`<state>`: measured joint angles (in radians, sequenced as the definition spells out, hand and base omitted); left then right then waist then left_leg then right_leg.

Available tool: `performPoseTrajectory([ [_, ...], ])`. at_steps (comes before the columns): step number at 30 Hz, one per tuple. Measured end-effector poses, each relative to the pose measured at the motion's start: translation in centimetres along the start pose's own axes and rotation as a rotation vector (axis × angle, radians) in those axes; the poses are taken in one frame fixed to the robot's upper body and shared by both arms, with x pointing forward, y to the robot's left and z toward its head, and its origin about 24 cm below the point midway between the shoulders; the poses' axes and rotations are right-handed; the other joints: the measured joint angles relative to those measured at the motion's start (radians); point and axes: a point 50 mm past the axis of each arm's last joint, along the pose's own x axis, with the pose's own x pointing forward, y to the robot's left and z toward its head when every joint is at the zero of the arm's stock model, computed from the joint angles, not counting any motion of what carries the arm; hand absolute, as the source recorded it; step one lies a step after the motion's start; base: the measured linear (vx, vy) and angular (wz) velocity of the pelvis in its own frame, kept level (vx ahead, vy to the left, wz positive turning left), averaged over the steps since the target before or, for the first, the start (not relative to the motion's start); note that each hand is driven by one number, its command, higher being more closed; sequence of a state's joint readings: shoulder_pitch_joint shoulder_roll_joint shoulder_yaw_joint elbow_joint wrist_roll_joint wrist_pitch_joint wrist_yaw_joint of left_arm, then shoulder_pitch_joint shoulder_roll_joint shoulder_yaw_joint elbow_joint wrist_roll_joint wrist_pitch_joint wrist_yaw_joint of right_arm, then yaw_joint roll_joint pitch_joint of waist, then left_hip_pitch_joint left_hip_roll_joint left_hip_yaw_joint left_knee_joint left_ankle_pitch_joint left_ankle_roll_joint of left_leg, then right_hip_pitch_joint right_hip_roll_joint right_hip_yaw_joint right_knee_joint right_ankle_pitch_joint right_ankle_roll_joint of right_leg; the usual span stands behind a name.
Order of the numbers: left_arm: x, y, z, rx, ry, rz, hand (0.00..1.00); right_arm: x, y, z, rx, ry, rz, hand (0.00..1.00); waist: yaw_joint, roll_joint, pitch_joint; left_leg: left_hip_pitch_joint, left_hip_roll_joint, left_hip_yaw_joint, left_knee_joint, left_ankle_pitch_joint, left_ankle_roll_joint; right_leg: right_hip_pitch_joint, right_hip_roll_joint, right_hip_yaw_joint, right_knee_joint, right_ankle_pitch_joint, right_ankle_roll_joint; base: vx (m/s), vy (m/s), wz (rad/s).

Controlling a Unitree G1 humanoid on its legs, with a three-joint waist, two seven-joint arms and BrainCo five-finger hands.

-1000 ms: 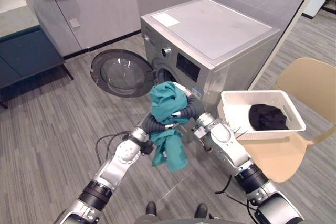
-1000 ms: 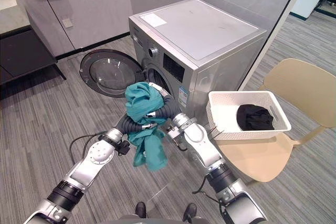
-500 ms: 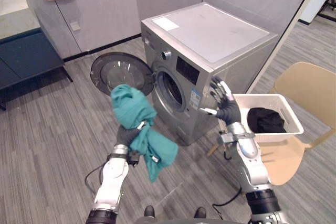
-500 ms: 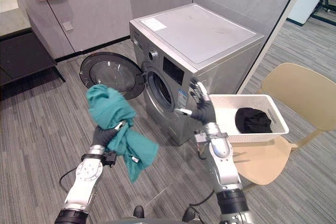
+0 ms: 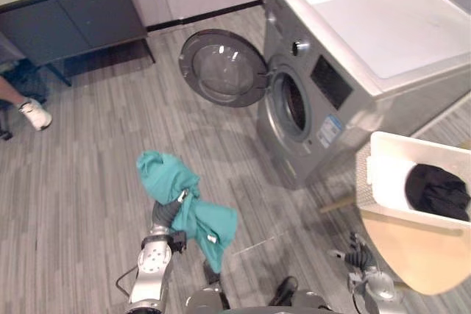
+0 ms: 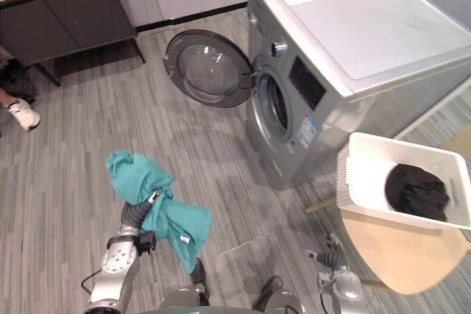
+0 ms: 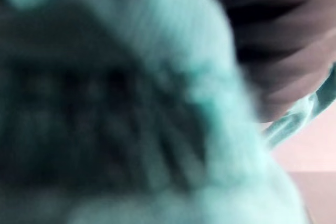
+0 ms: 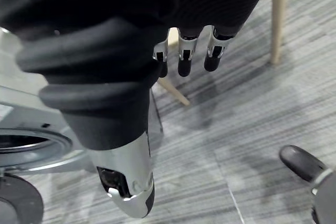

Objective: Pick up the laundry basket with both hands and put the clothes into the washing machine.

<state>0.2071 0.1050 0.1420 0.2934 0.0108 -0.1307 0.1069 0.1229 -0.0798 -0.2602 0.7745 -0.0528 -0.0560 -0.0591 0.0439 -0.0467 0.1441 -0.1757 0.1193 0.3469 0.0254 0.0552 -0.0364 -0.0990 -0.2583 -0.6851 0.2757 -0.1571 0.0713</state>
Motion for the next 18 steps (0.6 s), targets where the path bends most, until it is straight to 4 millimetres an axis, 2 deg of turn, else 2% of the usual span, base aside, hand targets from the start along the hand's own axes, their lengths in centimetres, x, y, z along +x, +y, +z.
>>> performPoseTrajectory([
  [1,-0.2,0.2,-0.3,0.000,0.012,0.006,1.00,-0.1,0.2,-0.3,0.006,0.011,0.002,0.00,0.007,-0.012,0.008,-0.005,-0.007,-0.001,0.039,-0.031,0.005,0.007,-0.020,0.000,0.022,-0.012,0.008,0.15,0.115,0.24],
  [2,-0.7,0.5,-0.9,0.006,0.038,0.008,1.00,-0.4,0.4,-0.9,0.012,0.029,0.002,0.00,0.023,-0.028,0.014,-0.018,-0.020,-0.008,0.109,-0.106,0.006,0.010,-0.064,0.006,0.079,-0.045,0.018,0.10,0.103,0.23],
  [3,-1.3,0.5,-1.4,0.009,0.062,0.000,1.00,-0.6,0.1,-1.1,0.012,0.035,-0.006,0.00,0.027,-0.033,0.026,-0.026,-0.027,-0.017,0.173,-0.161,0.010,-0.001,-0.112,0.047,0.178,-0.064,-0.014,0.09,0.101,0.27],
  [4,-1.5,0.5,-1.5,0.012,0.070,-0.005,1.00,-0.6,-0.1,-1.1,0.013,0.034,-0.011,0.00,0.024,-0.028,0.033,-0.022,-0.031,-0.020,0.192,-0.178,0.017,-0.017,-0.133,0.087,0.246,-0.057,-0.044,0.09,0.134,0.37],
  [5,-1.8,0.4,-1.4,0.021,0.067,-0.018,1.00,-0.8,-0.2,-1.1,0.014,0.029,-0.014,0.00,0.016,-0.020,0.044,-0.001,-0.046,-0.026,0.196,-0.201,0.023,-0.097,-0.152,0.222,0.404,0.007,-0.152,0.10,0.163,0.35],
  [6,-1.8,0.4,-1.2,0.025,0.057,-0.020,1.00,-0.9,0.0,-1.2,0.012,0.027,-0.008,0.00,0.013,-0.023,0.045,0.021,-0.054,-0.029,0.187,-0.210,0.030,-0.150,-0.158,0.289,0.483,0.050,-0.186,0.23,0.153,0.44],
  [7,-1.6,0.3,-0.4,0.023,0.024,-0.022,1.00,-1.0,0.7,-1.3,0.019,0.031,0.009,0.00,-0.003,-0.005,0.061,0.021,-0.029,-0.054,0.216,-0.219,0.041,-0.226,-0.118,0.389,0.591,-0.011,-0.089,0.24,0.049,0.38],
  [8,-1.0,0.4,0.3,0.028,-0.002,-0.013,1.00,-1.1,1.3,-1.6,0.031,0.041,0.022,0.00,-0.014,-0.007,0.067,0.025,-0.016,-0.078,0.233,-0.240,0.038,-0.270,-0.046,0.421,0.574,-0.074,-0.060,0.25,-0.021,0.40],
  [9,-0.7,0.3,0.6,0.030,-0.015,-0.011,1.00,-1.1,1.5,-1.7,0.034,0.046,0.026,0.00,-0.023,-0.008,0.069,0.027,-0.014,-0.088,0.233,-0.247,0.036,-0.289,-0.015,0.431,0.541,-0.086,-0.052,0.24,-0.042,0.54],
  [10,0.2,-0.3,1.6,0.029,-0.050,-0.029,1.00,-1.1,1.6,-1.9,0.033,0.055,0.026,0.00,-0.050,-0.012,0.074,0.035,-0.019,-0.116,0.225,-0.259,0.035,-0.334,0.047,0.427,0.415,-0.087,-0.030,0.30,-0.040,0.62],
  [11,0.8,-0.9,2.1,0.027,-0.066,-0.045,1.00,-1.0,1.5,-1.9,0.035,0.062,0.025,0.00,-0.061,-0.012,0.083,0.043,-0.026,-0.136,0.220,-0.263,0.035,-0.352,0.066,0.412,0.319,-0.070,-0.009,0.26,-0.035,0.67],
  [12,1.2,-1.2,2.3,0.023,-0.069,-0.051,1.00,-0.9,1.6,-1.8,0.034,0.061,0.028,0.00,-0.066,-0.013,0.089,0.053,-0.031,-0.148,0.213,-0.268,0.031,-0.358,0.076,0.401,0.238,-0.040,-0.006,0.26,-0.049,0.53],
  [13,1.6,-1.6,2.4,0.017,-0.066,-0.058,1.00,-0.9,1.7,-2.1,0.029,0.082,0.032,0.00,-0.080,-0.020,0.092,0.077,-0.038,-0.161,0.199,-0.274,0.023,-0.352,0.088,0.385,0.098,0.017,-0.005,0.43,-0.111,0.70],
  [14,1.9,-2.6,2.5,0.015,-0.063,-0.088,1.00,-0.9,1.7,-2.4,0.028,0.095,0.030,0.00,-0.088,-0.025,0.097,0.121,-0.048,-0.195,0.201,-0.308,0.003,-0.340,0.096,0.401,0.024,0.128,-0.033,0.55,-0.158,0.74],
  [15,1.8,-3.2,2.5,0.014,-0.064,-0.107,1.00,-1.0,1.5,-2.5,0.026,0.095,0.026,0.00,-0.090,-0.022,0.096,0.141,-0.042,-0.209,0.205,-0.326,-0.006,-0.331,0.102,0.411,0.051,0.153,-0.050,0.54,-0.177,0.75],
  [16,1.6,-4.0,2.4,0.002,-0.060,-0.128,1.00,-1.0,1.2,-2.4,0.021,0.089,0.019,0.00,-0.091,-0.002,0.096,0.171,-0.011,-0.220,0.236,-0.336,-0.042,-0.299,0.120,0.398,0.083,0.145,-0.095,0.61,-0.208,0.62],
  [17,1.4,-4.7,2.7,-0.023,-0.069,-0.144,1.00,-0.8,1.0,-1.7,0.018,0.058,0.019,0.00,-0.092,0.013,0.099,0.101,0.045,-0.213,0.451,-0.326,-0.079,-0.263,0.125,0.352,0.145,0.084,-0.117,0.73,-0.275,0.48],
  [18,1.1,-5.2,2.7,-0.043,-0.070,-0.154,1.00,-0.7,0.9,-1.2,0.013,0.038,0.018,0.00,-0.087,0.019,0.103,0.064,0.075,-0.205,0.595,-0.278,-0.068,-0.238,0.127,0.336,0.189,0.060,-0.132,0.60,-0.229,0.23],
])
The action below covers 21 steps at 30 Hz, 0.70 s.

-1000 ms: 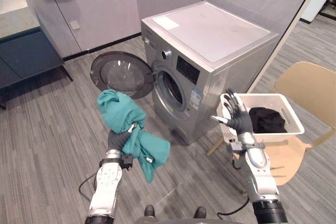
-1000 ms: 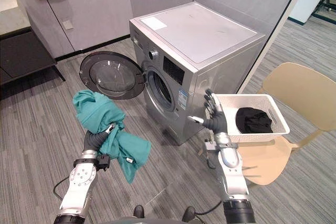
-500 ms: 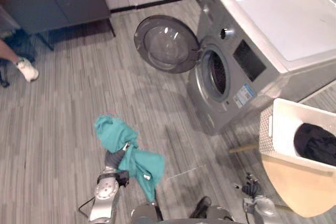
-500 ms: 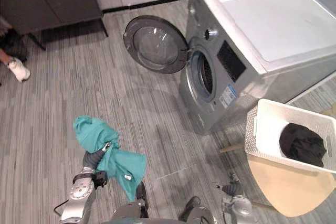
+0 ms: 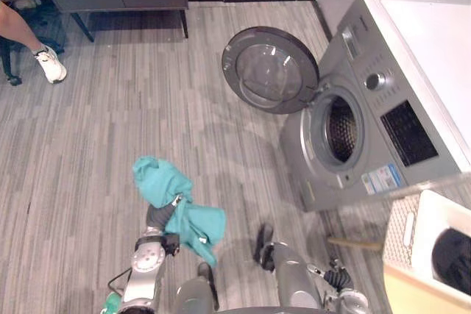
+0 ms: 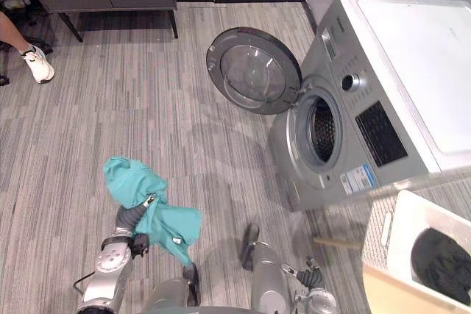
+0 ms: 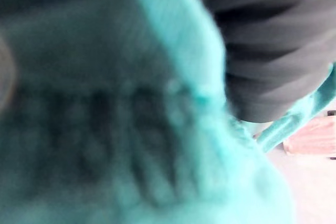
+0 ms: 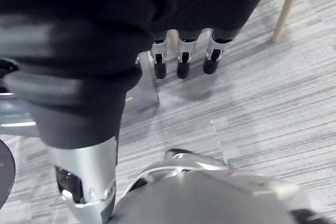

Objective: Pick up the laundry basket with both hands and put the clothes into the washing machine.

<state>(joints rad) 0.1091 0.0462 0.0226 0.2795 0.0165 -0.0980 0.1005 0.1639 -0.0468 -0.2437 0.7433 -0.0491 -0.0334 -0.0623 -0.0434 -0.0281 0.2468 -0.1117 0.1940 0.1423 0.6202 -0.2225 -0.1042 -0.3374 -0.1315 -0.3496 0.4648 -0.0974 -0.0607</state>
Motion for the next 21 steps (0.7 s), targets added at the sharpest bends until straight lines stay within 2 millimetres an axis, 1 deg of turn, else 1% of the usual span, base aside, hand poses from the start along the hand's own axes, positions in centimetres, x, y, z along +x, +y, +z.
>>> performPoseTrajectory([
  [1,-0.2,-0.4,-0.1,-0.017,0.003,-0.005,1.00,0.0,-0.2,0.4,-0.010,-0.019,-0.002,0.00,0.002,0.010,0.007,-0.014,0.018,0.004,0.088,0.049,0.024,0.010,0.015,-0.015,0.048,-0.016,-0.012,0.43,-0.230,-0.32],
  [2,-0.6,-0.5,-0.3,-0.034,0.009,0.000,1.00,0.1,-0.2,1.3,-0.026,-0.058,0.003,0.00,0.013,0.029,0.005,-0.041,0.076,0.011,0.253,0.153,0.058,0.057,0.056,0.005,0.009,-0.031,0.007,0.33,-0.204,-0.80],
  [3,-0.9,-0.3,-0.2,-0.032,0.002,0.002,1.00,0.0,0.3,2.0,-0.022,-0.089,0.018,0.00,0.032,0.035,-0.011,-0.091,0.125,0.009,0.381,0.158,0.057,0.115,0.100,0.017,-0.058,-0.070,-0.037,0.33,-0.204,-1.03],
  [4,-0.8,-0.4,0.0,-0.031,-0.006,-0.005,1.00,0.1,0.5,2.5,-0.021,-0.107,0.023,0.00,0.040,0.048,-0.018,-0.116,0.143,0.003,0.406,0.113,0.053,0.123,0.117,0.035,-0.065,-0.075,-0.045,0.44,-0.109,-1.08],
  [5,-0.4,-0.8,0.6,-0.029,-0.028,-0.024,1.00,0.1,0.6,3.4,-0.017,-0.142,0.022,0.00,0.056,0.041,-0.020,-0.157,0.138,0.019,0.392,0.045,0.044,0.140,0.122,0.068,-0.088,-0.079,-0.047,0.49,-0.053,-0.85],
  [6,-0.1,-1.1,1.2,-0.032,-0.051,-0.034,1.00,0.0,1.1,3.5,-0.009,-0.150,0.032,0.00,0.058,0.018,-0.011,-0.189,0.127,0.038,0.337,0.010,0.039,0.180,0.115,0.100,-0.129,-0.077,-0.044,0.59,-0.060,-0.67],
  [7,0.0,-1.2,1.3,-0.034,-0.055,-0.036,1.00,-0.1,1.4,3.4,-0.006,-0.146,0.039,0.00,0.057,0.007,-0.007,-0.195,0.118,0.038,0.306,0.002,0.039,0.208,0.113,0.114,-0.148,-0.077,-0.044,0.47,-0.025,-0.54],
  [8,-0.1,-1.3,1.3,-0.036,-0.053,-0.036,1.00,-0.3,1.7,3.0,0.000,-0.136,0.039,0.00,0.058,-0.007,-0.006,-0.195,0.098,0.023,0.230,-0.009,0.043,0.259,0.112,0.148,-0.179,-0.077,-0.044,0.44,0.064,-0.68],
  [9,-0.1,-1.2,1.2,-0.036,-0.052,-0.035,1.00,-0.3,1.8,2.9,-0.005,-0.134,0.038,0.00,0.063,-0.017,-0.009,-0.197,0.065,-0.014,0.137,-0.012,0.043,0.293,0.112,0.188,-0.194,-0.077,-0.044,0.41,0.111,-0.83],
  [10,-0.2,-1.2,1.2,-0.035,-0.051,-0.033,1.00,-0.3,1.9,3.1,-0.007,-0.138,0.041,0.00,0.067,-0.018,-0.009,-0.199,0.044,-0.042,0.082,-0.012,0.043,0.302,0.112,0.213,-0.194,-0.077,-0.044,0.37,0.201,-1.07],
  [11,-0.3,-1.1,1.0,-0.035,-0.046,-0.032,1.00,-0.3,2.0,3.4,-0.007,-0.154,0.042,0.00,0.075,-0.015,-0.012,-0.208,-0.001,-0.118,-0.040,-0.008,0.039,0.306,0.111,0.263,-0.186,-0.081,-0.032,0.35,0.279,-1.33],
  [12,-0.5,-1.1,0.8,-0.034,-0.039,-0.028,1.00,-0.4,1.8,3.6,-0.013,-0.166,0.038,0.00,0.088,-0.006,-0.017,-0.196,-0.025,-0.166,-0.177,0.035,0.020,0.306,0.113,0.314,-0.168,-0.103,0.024,0.35,0.321,-1.41],
  [13,-0.7,-1.1,0.5,-0.036,-0.029,-0.027,1.00,-0.5,1.6,3.5,-0.017,-0.168,0.033,0.00,0.089,0.009,-0.026,-0.187,-0.023,-0.181,-0.240,0.112,0.029,0.306,0.124,0.339,-0.158,-0.122,0.057,0.34,0.398,-1.50],
  [14,-1.2,-0.8,-0.2,-0.032,0.001,-0.017,1.00,-0.5,1.9,3.2,-0.013,-0.152,0.040,0.00,0.086,-0.005,-0.040,-0.188,-0.018,-0.167,-0.203,0.113,0.003,0.300,0.124,0.399,-0.137,-0.172,0.108,0.30,0.361,-1.11],
  [15,-1.2,-0.4,-0.6,-0.021,0.017,-0.009,1.00,-0.6,2.3,2.9,-0.003,-0.143,0.048,0.00,0.084,-0.025,-0.048,-0.185,-0.024,-0.145,-0.187,0.101,0.011,0.293,0.108,0.424,-0.133,-0.172,0.113,0.32,0.393,-1.38],
  [16,-1.4,0.1,-0.8,-0.010,0.024,0.002,1.00,-0.9,2.9,2.3,0.008,-0.127,0.065,0.00,0.087,-0.035,-0.053,-0.156,-0.018,-0.075,-0.184,0.069,0.026,0.280,0.097,0.482,-0.130,-0.157,0.135,0.26,0.327,-1.44],
  [17,-1.7,0.5,-1.2,-0.011,0.040,0.019,1.00,-1.0,3.3,2.3,-0.003,-0.127,0.079,0.00,0.085,-0.053,-0.065,-0.123,-0.008,-0.005,-0.173,0.046,0.039,0.278,0.088,0.531,-0.133,-0.134,0.160,0.16,0.278,-1.55],
  [18,-1.8,0.6,-1.3,-0.011,0.044,0.020,1.00,-1.0,3.3,2.4,-0.006,-0.129,0.080,0.00,0.088,-0.051,-0.064,-0.107,0.001,0.031,-0.165,0.038,0.043,0.278,0.087,0.548,-0.132,-0.121,0.164,0.07,0.244,-1.67],
  [19,-2.0,0.7,-1.3,-0.011,0.043,0.024,1.00,-0.9,3.6,2.5,-0.013,-0.133,0.090,0.00,0.091,-0.048,-0.063,-0.072,0.020,0.109,-0.169,0.026,0.050,0.260,0.081,0.546,-0.125,-0.094,0.187,0.00,0.173,-1.78],
  [20,-2.1,1.0,-1.1,-0.011,0.031,0.035,1.00,-0.9,4.0,3.0,-0.017,-0.147,0.104,0.00,0.089,-0.038,-0.063,-0.041,0.047,0.175,-0.179,0.004,0.053,0.226,0.074,0.478,-0.111,-0.070,0.191,-0.02,0.141,-1.76],
  [21,-2.0,1.2,-1.0,-0.008,0.028,0.038,1.00,-0.8,4.2,3.0,-0.018,-0.147,0.108,0.00,0.090,-0.033,-0.064,-0.029,0.057,0.208,-0.189,-0.005,0.052,0.209,0.066,0.421,-0.103,-0.066,0.192,-0.05,0.067,-1.62],
])
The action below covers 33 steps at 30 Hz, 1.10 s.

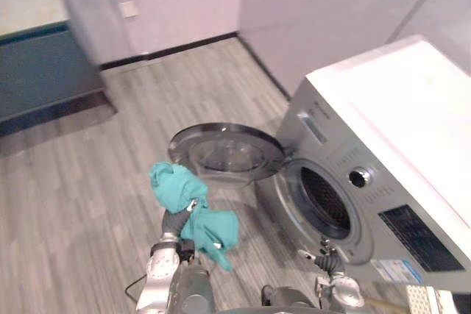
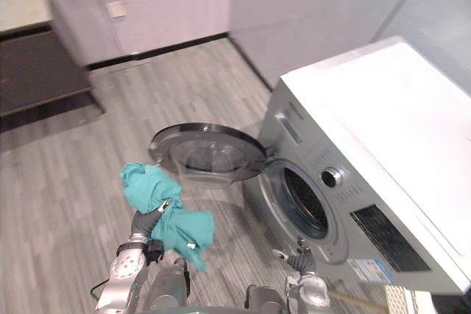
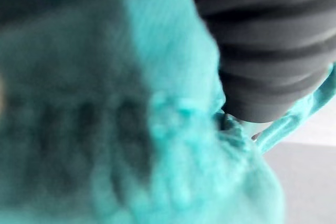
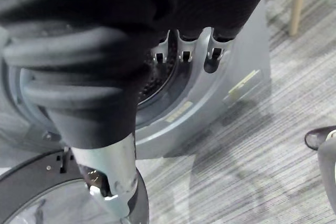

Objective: Pick up the laundry basket with both hands and put the clothes into the washing machine.

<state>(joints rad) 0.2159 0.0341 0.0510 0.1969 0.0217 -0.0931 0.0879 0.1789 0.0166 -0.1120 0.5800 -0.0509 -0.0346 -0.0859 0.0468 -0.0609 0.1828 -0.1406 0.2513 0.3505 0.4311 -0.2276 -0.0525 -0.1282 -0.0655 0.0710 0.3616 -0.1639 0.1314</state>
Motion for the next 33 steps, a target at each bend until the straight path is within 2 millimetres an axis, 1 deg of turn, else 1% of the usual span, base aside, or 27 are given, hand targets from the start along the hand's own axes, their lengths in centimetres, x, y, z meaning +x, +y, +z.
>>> performPoseTrajectory([
  [1,0.0,0.4,0.0,0.010,-0.002,0.009,1.00,0.2,0.3,-0.1,-0.009,0.012,0.014,0.00,0.001,-0.010,-0.007,0.022,0.011,0.062,-0.016,-0.011,-0.001,-0.028,-0.027,-0.122,0.009,-0.002,-0.003,-0.05,-0.001,-1.68],
  [2,0.1,1.1,0.0,0.025,0.001,0.020,1.00,0.6,0.6,-0.4,-0.032,0.038,0.027,0.00,-0.004,-0.021,-0.014,0.054,0.023,0.148,-0.025,-0.026,-0.012,-0.045,-0.089,-0.380,0.019,-0.015,-0.063,-0.05,-0.054,-1.76],
  [3,0.1,1.2,-0.3,0.022,0.015,0.026,1.00,0.9,0.4,-0.5,-0.056,0.054,0.025,0.00,-0.010,-0.008,-0.011,0.071,0.038,0.183,-0.020,-0.043,-0.023,-0.042,-0.117,-0.490,0.026,-0.025,-0.106,-0.02,-0.069,-1.38],
  [4,0.1,1.1,-0.6,0.020,0.028,0.025,1.00,1.0,0.0,-0.8,-0.075,0.070,0.020,0.00,-0.015,0.003,-0.015,0.078,0.048,0.198,-0.017,-0.051,-0.030,-0.030,-0.134,-0.558,0.029,-0.025,-0.120,0.03,-0.058,-1.05],
  [5,0.0,1.1,-0.9,0.021,0.040,0.024,1.00,1.0,-0.8,-1.5,-0.103,0.103,0.007,0.00,-0.013,0.013,-0.021,0.098,0.068,0.226,-0.008,-0.070,-0.048,-0.013,-0.146,-0.632,0.033,-0.026,-0.115,0.08,-0.060,-1.01],
  [6,-0.1,1.3,-1.3,0.023,0.055,0.026,1.00,0.9,-1.5,-1.9,-0.117,0.121,-0.005,0.00,-0.012,0.031,-0.017,0.116,0.089,0.252,0.011,-0.061,-0.070,-0.013,-0.124,-0.606,0.029,-0.036,-0.101,0.11,-0.065,-0.99],
  [7,-0.2,1.4,-1.4,0.023,0.062,0.031,1.00,0.8,-1.8,-2.0,-0.123,0.125,-0.011,0.00,-0.011,0.041,-0.014,0.126,0.105,0.254,0.028,-0.057,-0.070,-0.011,-0.111,-0.589,0.026,-0.040,-0.103,0.18,-0.124,-0.88],
  [8,-0.3,1.5,-1.7,0.011,0.074,0.042,1.00,0.8,-2.1,-2.1,-0.128,0.129,-0.017,0.00,-0.010,0.055,-0.006,0.100,0.158,0.215,0.149,-0.038,-0.049,0.000,-0.082,-0.573,0.027,-0.044,-0.108,0.21,-0.218,-0.88],
  [9,-0.4,1.4,-2.0,0.000,0.092,0.050,1.00,0.8,-2.3,-2.1,-0.131,0.130,-0.022,0.00,-0.007,0.066,0.002,0.055,0.198,0.134,0.298,0.014,0.024,0.027,-0.049,-0.544,0.024,-0.052,-0.119,0.21,-0.252,-0.90],
  [10,-0.4,1.5,-2.2,-0.005,0.100,0.056,1.00,0.9,-2.4,-2.1,-0.133,0.130,-0.025,0.00,-0.005,0.069,0.006,0.033,0.214,0.088,0.371,0.058,0.055,0.047,-0.040,-0.524,0.015,-0.055,-0.123,0.18,-0.194,-0.89],
  [11,-0.6,1.6,-2.5,-0.008,0.114,0.061,1.00,1.0,-2.5,-1.9,-0.135,0.127,-0.029,0.00,-0.001,0.059,0.017,-0.022,0.216,-0.005,0.485,0.072,0.057,0.084,-0.026,-0.488,-0.006,-0.059,-0.131,0.19,-0.081,-0.89],
  [12,-0.7,1.5,-2.7,-0.006,0.121,0.055,1.00,1.2,-2.5,-1.5,-0.131,0.117,-0.033,0.00,-0.001,0.060,0.017,-0.062,0.175,-0.081,0.523,0.022,0.026,0.101,-0.024,-0.455,-0.019,-0.060,-0.133,0.19,-0.039,-0.90],
  [13,-0.7,1.4,-2.7,-0.006,0.121,0.053,1.00,1.3,-2.7,-1.4,-0.130,0.114,-0.041,0.00,-0.001,0.057,0.019,-0.079,0.145,-0.115,0.518,0.003,0.017,0.107,-0.024,-0.437,-0.026,-0.060,-0.133,0.20,-0.023,-0.89],
  [15,-0.7,1.2,-2.6,-0.005,0.117,0.047,1.00,1.7,-3.1,-0.9,-0.122,0.109,-0.067,0.00,0.001,0.053,0.021,-0.126,0.020,-0.235,0.371,-0.042,-0.011,0.121,-0.023,-0.376,-0.047,-0.055,-0.126,0.24,0.067,-0.79],
  [16,-0.7,1.2,-2.6,-0.004,0.117,0.044,1.00,1.7,-3.2,-1.0,-0.123,0.114,-0.071,0.00,0.001,0.053,0.021,-0.126,-0.008,-0.265,0.313,-0.041,-0.013,0.124,-0.023,-0.368,-0.050,-0.054,-0.123,0.24,0.155,-0.68],
  [17,-0.7,0.9,-2.7,-0.004,0.119,0.035,1.00,1.7,-3.9,-1.1,-0.124,0.124,-0.092,0.00,0.002,0.064,0.017,-0.109,-0.063,-0.327,0.135,0.000,-0.030,0.125,-0.015,-0.347,-0.047,-0.052,-0.115,0.21,0.182,-0.62],
  [18,-0.5,1.0,-2.7,0.005,0.121,0.033,1.00,1.7,-3.8,-1.4,-0.113,0.139,-0.095,0.00,0.005,0.076,0.018,-0.088,-0.069,-0.333,0.058,0.021,-0.035,0.126,-0.002,-0.327,-0.042,-0.060,-0.092,0.20,0.152,-0.50],
  [20,0.2,1.0,-2.2,0.019,0.104,0.023,1.00,1.5,-3.1,-1.9,-0.084,0.154,-0.091,0.00,-0.003,0.032,0.027,-0.093,-0.096,-0.320,0.057,0.028,-0.029,0.104,-0.035,-0.316,-0.023,-0.063,-0.083,0.13,0.088,-0.12],
  [22,0.7,0.8,-1.5,0.018,0.080,0.019,1.00,1.2,-3.0,-2.3,-0.079,0.164,-0.096,0.00,-0.003,0.017,0.042,-0.100,-0.116,-0.318,0.078,0.027,-0.029,0.095,-0.061,-0.317,0.013,-0.065,-0.081,0.07,0.117,0.12],
  [24,0.7,0.6,-1.0,0.018,0.057,0.008,1.00,1.3,-3.0,-2.2,-0.076,0.157,-0.097,0.00,-0.002,0.016,0.059,-0.115,-0.130,-0.315,0.117,0.021,-0.022,0.069,-0.086,-0.316,0.080,-0.075,-0.067,0.00,0.114,0.18],
  [25,1.1,0.2,0.2,0.016,0.007,-0.004,1.00,1.6,-2.8,-1.2,-0.063,0.117,-0.098,0.00,0.000,0.026,0.087,-0.169,-0.128,-0.309,0.192,-0.016,-0.008,0.014,-0.103,-0.316,0.185,-0.113,-0.057,-0.09,0.077,0.14],
  [26,1.2,0.1,0.3,0.015,0.001,-0.005,1.00,1.6,-2.8,-1.0,-0.059,0.111,-0.098,0.00,0.000,0.027,0.089,-0.179,-0.128,-0.310,0.206,-0.024,-0.006,0.002,-0.106,-0.317,0.204,-0.122,-0.055,-0.14,0.061,0.21],
  [27,1.6,-0.1,1.1,0.011,-0.027,-0.003,1.00,1.9,-2.7,-0.2,-0.052,0.083,-0.096,0.00,0.003,0.027,0.103,-0.233,-0.129,-0.313,0.262,-0.066,0.011,-0.056,-0.119,-0.317,0.286,-0.170,-0.044,-0.12,0.017,0.15],
  [28,1.8,-0.2,1.4,0.009,-0.038,-0.001,1.00,2.1,-2.6,0.2,-0.051,0.071,-0.094,0.00,0.004,0.025,0.116,-0.254,-0.129,-0.313,0.290,-0.078,0.018,-0.076,-0.126,-0.317,0.319,-0.190,-0.041,-0.18,-0.007,0.15],
  [30,3.0,-0.9,3.2,-0.015,-0.098,0.003,1.00,2.7,-2.2,1.9,-0.040,0.017,-0.093,0.00,0.024,0.023,0.170,-0.376,-0.128,-0.324,0.437,-0.133,0.018,-0.187,-0.156,-0.311,0.475,-0.291,-0.034,-0.25,-0.032,0.08],
  [31,3.2,-1.0,3.6,-0.021,-0.110,0.004,1.00,2.8,-2.1,2.4,-0.039,0.003,-0.096,0.00,0.024,0.023,0.180,-0.405,-0.127,-0.327,0.467,-0.144,0.020,-0.217,-0.163,-0.310,0.514,-0.305,-0.037,-0.31,-0.037,0.12],
  [33,4.1,-1.4,5.2,-0.049,-0.161,0.013,1.00,3.5,-1.1,4.4,-0.044,-0.057,-0.080,0.00,0.025,0.012,0.220,-0.536,-0.108,-0.323,0.585,-0.164,0.023,-0.356,-0.182,-0.288,0.669,-0.364,-0.050,-0.24,-0.031,0.06],
])
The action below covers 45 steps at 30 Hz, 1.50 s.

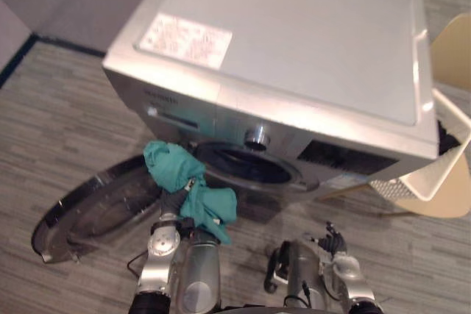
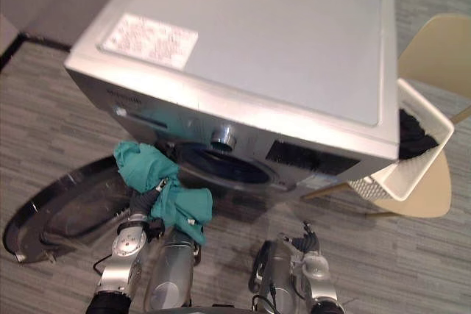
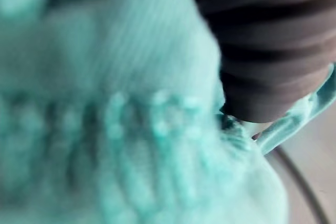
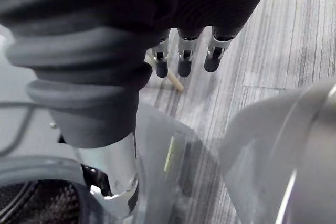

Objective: Pick up the laundry basket with both hands and put the clothes into the washing machine.

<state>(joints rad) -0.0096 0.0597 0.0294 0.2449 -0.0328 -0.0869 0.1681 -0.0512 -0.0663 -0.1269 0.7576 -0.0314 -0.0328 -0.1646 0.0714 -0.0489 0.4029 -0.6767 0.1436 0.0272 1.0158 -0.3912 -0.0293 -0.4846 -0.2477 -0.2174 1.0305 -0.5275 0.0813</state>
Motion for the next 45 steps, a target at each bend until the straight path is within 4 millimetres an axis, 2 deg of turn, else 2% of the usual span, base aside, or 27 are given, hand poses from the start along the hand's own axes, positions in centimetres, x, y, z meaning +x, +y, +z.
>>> performPoseTrajectory([
  [1,0.2,-0.1,0.3,-0.006,-0.010,0.005,1.00,0.1,0.2,0.5,0.000,-0.016,-0.001,0.00,0.000,-0.002,0.002,-0.039,0.006,0.000,0.026,-0.001,0.001,-0.042,0.000,0.006,0.031,-0.008,-0.002,-0.20,-0.037,-0.12],
  [5,2.5,-1.7,3.9,-0.064,-0.124,0.005,1.00,0.8,1.0,6.1,0.034,-0.203,-0.007,0.00,-0.001,-0.007,0.044,-0.344,0.052,-0.006,0.241,-0.021,0.004,-0.373,0.004,0.065,0.278,-0.050,-0.022,-0.19,-0.028,-0.28],
  [7,3.4,-2.3,5.7,-0.097,-0.174,0.006,1.00,0.8,1.0,8.6,0.065,-0.284,-0.020,0.00,-0.002,-0.014,0.077,-0.433,0.066,-0.005,0.313,-0.026,0.006,-0.478,0.010,0.091,0.362,-0.058,-0.029,-0.16,-0.026,-0.33],
  [9,4.4,-3.2,8.3,-0.110,-0.252,-0.008,1.00,0.6,0.6,11.7,0.087,-0.397,-0.039,0.00,-0.005,-0.022,0.091,-0.557,0.087,-0.010,0.405,-0.042,0.001,-0.616,0.025,0.123,0.461,-0.073,-0.028,-0.14,-0.040,-0.31],
  [10,4.7,-3.5,9.1,-0.111,-0.276,-0.014,1.00,0.6,0.4,12.2,0.092,-0.415,-0.047,0.00,-0.005,-0.024,0.093,-0.584,0.089,-0.010,0.425,-0.043,0.001,-0.646,0.026,0.130,0.485,-0.075,-0.030,-0.12,-0.055,-0.21],
  [11,5.2,-4.0,11.1,-0.111,-0.338,-0.026,1.00,0.4,0.0,13.5,0.109,-0.468,-0.063,0.00,-0.008,-0.026,0.095,-0.642,0.096,-0.011,0.463,-0.044,0.003,-0.713,0.029,0.144,0.530,-0.081,-0.034,-0.08,-0.052,-0.12],
  [12,5.4,-4.1,11.9,-0.111,-0.362,-0.029,1.00,0.3,-0.2,14.0,0.114,-0.490,-0.069,0.00,-0.008,-0.027,0.095,-0.663,0.099,-0.014,0.476,-0.045,0.004,-0.736,0.033,0.148,0.545,-0.082,-0.036,-0.09,-0.071,-0.15],
  [14,6.2,-4.1,15.6,-0.106,-0.472,-0.006,1.00,-0.2,-0.7,15.8,0.140,-0.566,-0.076,0.00,-0.031,-0.028,0.096,-0.734,0.103,-0.022,0.522,-0.045,0.003,-0.814,0.038,0.163,0.597,-0.084,-0.038,-0.07,-0.070,-0.10],
  [15,6.4,-4.1,16.5,-0.103,-0.499,0.000,1.00,-0.2,-0.8,16.1,0.143,-0.579,-0.078,0.00,-0.036,-0.027,0.096,-0.745,0.106,-0.023,0.531,-0.045,0.004,-0.826,0.041,0.166,0.607,-0.084,-0.039,-0.05,-0.064,-0.12],
  [17,6.6,-3.6,21.1,-0.090,-0.641,0.027,1.00,-0.5,-1.0,16.9,0.156,-0.619,-0.080,0.00,-0.045,-0.029,0.096,-0.782,0.121,-0.024,0.558,-0.045,0.004,-0.874,0.059,0.178,0.634,-0.083,-0.042,-0.04,-0.072,-0.18],
  [19,6.3,-3.1,24.9,-0.067,-0.769,0.083,1.00,-0.4,-1.6,16.8,0.184,-0.618,-0.099,0.00,-0.057,-0.030,0.097,-0.798,0.129,-0.023,0.568,-0.045,0.004,-0.896,0.069,0.184,0.645,-0.081,-0.043,-0.02,-0.072,-0.15],
  [22,5.6,-3.0,28.2,-0.037,-0.886,0.145,1.00,-0.5,-1.5,16.9,0.211,-0.624,-0.097,0.00,-0.064,-0.030,0.097,-0.800,0.140,-0.026,0.573,-0.044,0.004,-0.902,0.075,0.184,0.647,-0.078,-0.048,0.01,-0.055,-0.14],
  [23,5.2,-3.3,29.6,-0.006,-0.939,0.165,0.00,-0.5,-1.5,16.9,0.212,-0.627,-0.097,0.00,-0.064,-0.031,0.097,-0.800,0.146,-0.029,0.574,-0.045,0.003,-0.902,0.078,0.180,0.647,-0.078,-0.049,0.02,-0.066,-0.08],
  [27,4.8,-3.8,33.4,0.162,-1.052,0.287,0.00,-0.5,-1.3,17.0,0.229,-0.644,-0.090,0.00,-0.078,-0.034,0.099,-0.814,0.152,-0.042,0.579,-0.045,0.000,-0.902,0.087,0.165,0.647,-0.078,-0.050,0.02,-0.057,-0.04],
  [30,5.7,-3.4,35.5,0.275,-1.031,0.381,0.00,-0.5,-1.0,17.2,0.239,-0.650,-0.082,0.00,-0.088,-0.045,0.104,-0.819,0.151,-0.050,0.579,-0.043,-0.002,-0.903,0.087,0.159,0.647,-0.079,-0.052,0.01,-0.054,0.01],
  [33,6.4,-3.1,36.3,0.325,-1.000,0.373,0.00,-0.3,-0.9,17.3,0.261,-0.648,-0.062,0.00,-0.093,-0.055,0.105,-0.829,0.150,-0.052,0.579,-0.041,-0.005,-0.911,0.088,0.154,0.647,-0.076,-0.058,0.02,-0.044,0.01],
  [38,7.5,-2.6,35.7,0.386,-0.933,0.333,0.00,-0.1,-0.8,17.2,0.278,-0.636,-0.029,0.00,-0.094,-0.057,0.105,-0.829,0.150,-0.055,0.579,-0.040,-0.007,-0.909,0.088,0.149,0.647,-0.076,-0.059,0.04,-0.041,0.00],
  [42,7.6,-2.3,35.5,0.335,-0.921,0.297,0.00,0.0,-0.7,16.9,0.274,-0.619,-0.026,0.00,-0.088,-0.060,0.103,-0.821,0.150,-0.065,0.565,-0.035,-0.015,-0.894,0.088,0.136,0.632,-0.071,-0.068,0.02,-0.050,0.01],
  [45,7.9,-1.9,33.4,0.293,-0.881,0.246,0.00,0.4,-0.2,16.1,0.273,-0.566,-0.018,0.00,-0.084,-0.063,0.101,-0.776,0.145,-0.068,0.517,-0.020,-0.025,-0.850,0.087,0.124,0.591,-0.067,-0.075,0.02,-0.071,0.08],
])
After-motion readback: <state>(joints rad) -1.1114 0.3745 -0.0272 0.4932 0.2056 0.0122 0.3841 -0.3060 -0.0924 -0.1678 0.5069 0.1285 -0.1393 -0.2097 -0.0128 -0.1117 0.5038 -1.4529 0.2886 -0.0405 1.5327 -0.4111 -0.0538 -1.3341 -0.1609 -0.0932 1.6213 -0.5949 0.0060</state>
